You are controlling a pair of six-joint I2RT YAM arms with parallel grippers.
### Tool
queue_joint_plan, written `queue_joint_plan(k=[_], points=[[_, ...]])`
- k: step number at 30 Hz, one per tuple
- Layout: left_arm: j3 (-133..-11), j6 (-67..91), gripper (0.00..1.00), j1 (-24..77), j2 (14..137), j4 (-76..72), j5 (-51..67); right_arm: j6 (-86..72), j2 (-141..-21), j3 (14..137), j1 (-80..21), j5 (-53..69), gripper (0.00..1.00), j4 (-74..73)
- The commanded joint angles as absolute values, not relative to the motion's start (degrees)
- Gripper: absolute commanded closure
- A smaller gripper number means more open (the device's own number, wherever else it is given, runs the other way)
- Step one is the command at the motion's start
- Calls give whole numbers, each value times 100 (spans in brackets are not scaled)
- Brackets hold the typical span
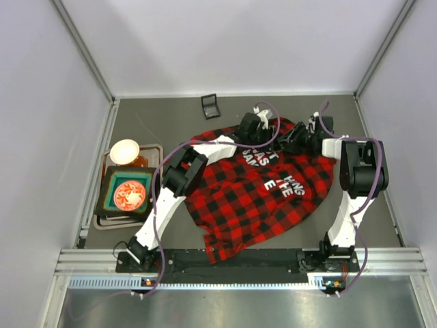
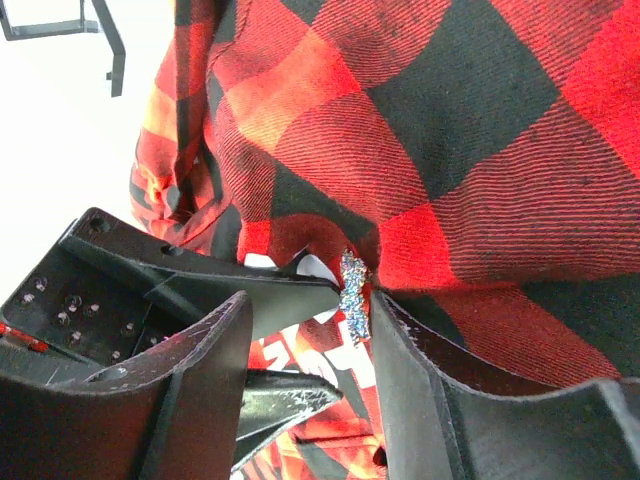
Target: Remove the brooch from the garment
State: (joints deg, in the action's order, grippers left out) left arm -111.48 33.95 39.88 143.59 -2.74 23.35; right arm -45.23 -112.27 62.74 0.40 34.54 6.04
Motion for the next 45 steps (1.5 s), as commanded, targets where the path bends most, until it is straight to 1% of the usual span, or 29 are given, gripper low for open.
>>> queue_joint_plan(k=[1,6,10,11,12,14,18,21,28,30,36,41,44,45], points=[[-10899,3367,45,3903,13835,-562,2479,-4983,-11399,6521,-132,3621,50,993],[-10723,2533,44,3902,13676,-282,2268,-5448,-11408,6443,-141,3893,50,1290],[-10644,1952,50,3902,13597,-27,2022,-5625,-11285,6320,-123,3973,50,1468],[-10617,1838,53,3902,13579,-26,1900,-5634,-11250,6311,-132,3955,50,1476],[-10591,1793,54,3902,13553,-18,1864,-5634,-11198,6302,-132,3946,50,1485],[-10503,1671,53,3902,13474,-44,1837,-5625,-11197,6319,-132,3920,50,1503],[-10371,1547,48,3902,13351,-193,1767,-5677,-11390,6434,-123,4025,50,1547],[-10476,1407,47,3902,13394,-54,1740,-5652,-11426,6460,-132,3999,50,1573],[-10626,959,60,3902,13623,-26,1793,-5361,-11338,6600,-123,3841,50,1248],[-10617,800,61,3902,13614,-35,1775,-5300,-11347,6618,-123,3867,50,1213],[-10705,440,60,3911,13763,-211,1933,-4984,-11320,6679,-123,3779,49,985],[-10442,71,59,3990,13729,-771,1785,-4834,-11320,6688,-114,3683,50,888],[-10196,-202,55,4078,13702,-1263,1732,-4808,-11338,6680,-123,3691,51,870],[-10152,-228,50,4096,13720,-1353,1723,-4808,-11329,6645,-106,3709,51,861]])
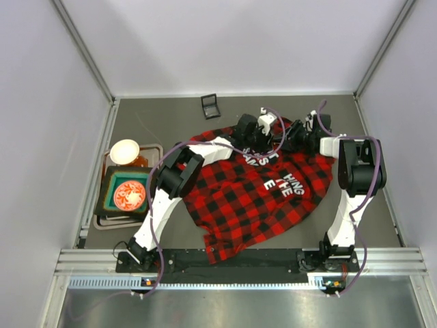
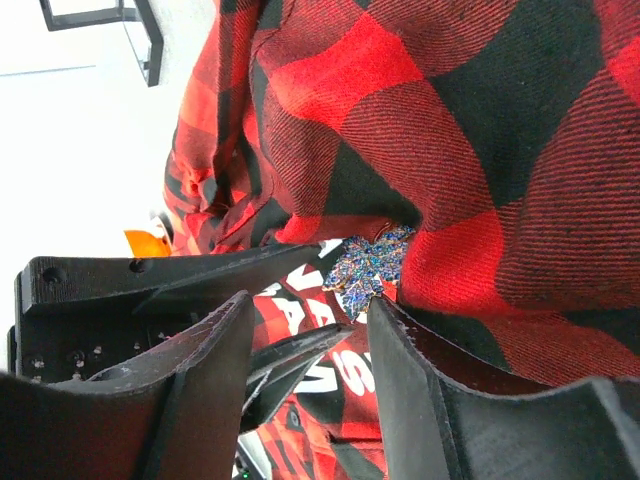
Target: Remove the brooch from the garment
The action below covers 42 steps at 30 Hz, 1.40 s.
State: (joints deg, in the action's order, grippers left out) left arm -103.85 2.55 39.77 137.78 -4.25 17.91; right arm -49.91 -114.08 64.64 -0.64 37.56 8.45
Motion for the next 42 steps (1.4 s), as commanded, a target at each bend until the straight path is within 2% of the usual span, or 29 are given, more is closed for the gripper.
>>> queue_joint_plan(k=[1,5,10,12,16,17,20,23,31,37,40,42], points=[[-10160,-229,49,4096,13746,-1406,1757,-4799,-11312,6618,-105,3692,52,879],[-10195,-272,42,4096,13869,-1467,1977,-4764,-11241,6530,-70,3709,51,888],[-10326,-325,41,4061,13957,-1398,2196,-4746,-11267,6478,-26,3770,52,940],[-10397,-369,48,4061,13992,-1328,2180,-4746,-11285,6478,-26,3805,51,958],[-10459,-186,48,4026,14010,-1222,2135,-4773,-11347,6521,184,3841,52,1011],[-10459,-115,52,3999,14001,-1230,2275,-4755,-11399,6548,176,3850,52,1002],[-10380,-26,55,3982,13887,-1187,2469,-4799,-11426,6618,176,3929,54,1063],[-10126,430,55,3973,13686,-1431,2540,-4834,-11443,6618,176,3973,54,1142],[-10186,1738,69,3771,13851,-1582,2566,-4579,-11548,6767,176,3876,52,1028],[-10635,1881,64,3735,14142,-1134,2628,-4807,-11558,6794,176,3902,53,1160],[-10635,1863,59,3735,14133,-1125,2602,-4965,-11531,6838,176,3920,53,1230],[-10757,1881,51,3727,14177,-1073,2610,-4975,-11558,6917,185,3885,53,1126]])
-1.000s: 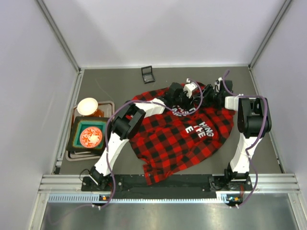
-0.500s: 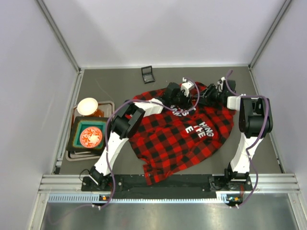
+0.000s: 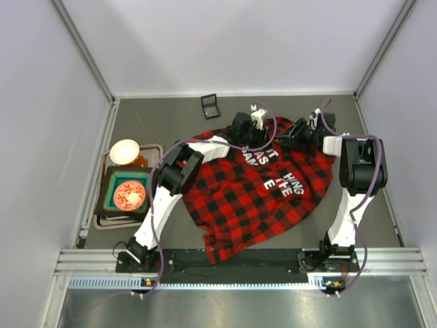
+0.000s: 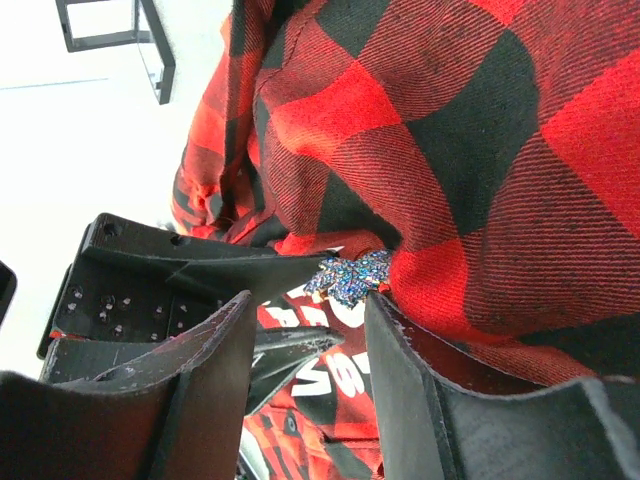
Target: Remove the brooch from the garment
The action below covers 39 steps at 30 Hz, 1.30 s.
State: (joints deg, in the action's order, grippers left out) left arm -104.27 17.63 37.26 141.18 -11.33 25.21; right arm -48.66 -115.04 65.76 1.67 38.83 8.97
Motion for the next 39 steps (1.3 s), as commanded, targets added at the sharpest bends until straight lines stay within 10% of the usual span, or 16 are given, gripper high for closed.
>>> queue_joint_plan(k=[1,14,32,39], points=[[-10801,1881,50,3727,14238,-1037,2645,-4975,-11558,6943,176,3867,53,1055],[-11119,2170,62,3665,14467,-1169,2979,-5010,-11549,6970,185,3894,53,1046],[-10899,3776,52,3340,14440,-1834,3568,-2250,-11504,7910,167,3954,43,-387],[-10731,4833,57,3349,14677,-2715,3639,-2285,-11769,8024,167,4008,57,-448]])
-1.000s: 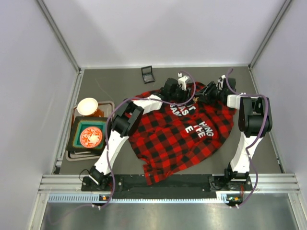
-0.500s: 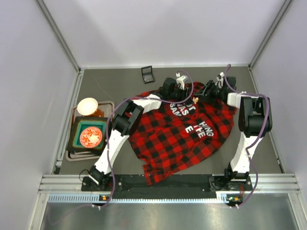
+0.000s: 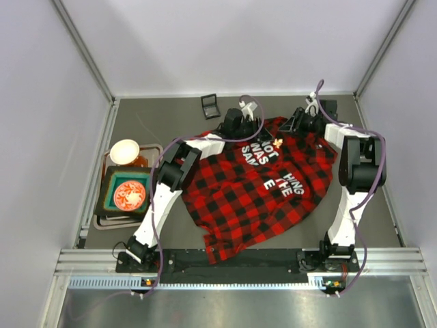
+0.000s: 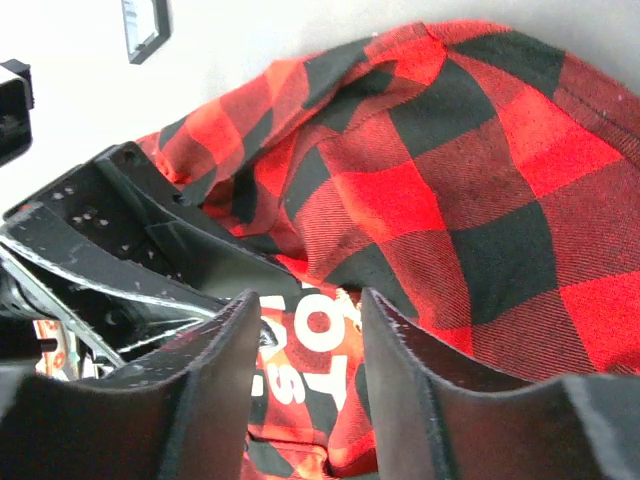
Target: Remove the brooch from the garment
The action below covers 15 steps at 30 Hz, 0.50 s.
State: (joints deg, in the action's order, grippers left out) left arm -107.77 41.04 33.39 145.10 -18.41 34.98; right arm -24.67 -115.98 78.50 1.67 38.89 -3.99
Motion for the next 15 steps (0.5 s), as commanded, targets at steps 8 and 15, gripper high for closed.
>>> queue_joint_plan(k=[8,15], points=[[-10573,4949,59,3463,14608,-2593,3007,-2417,-11795,7963,167,3972,61,-422],[-10494,4728,57,3568,14572,-2302,2583,-2514,-11795,7910,176,3999,61,-369]])
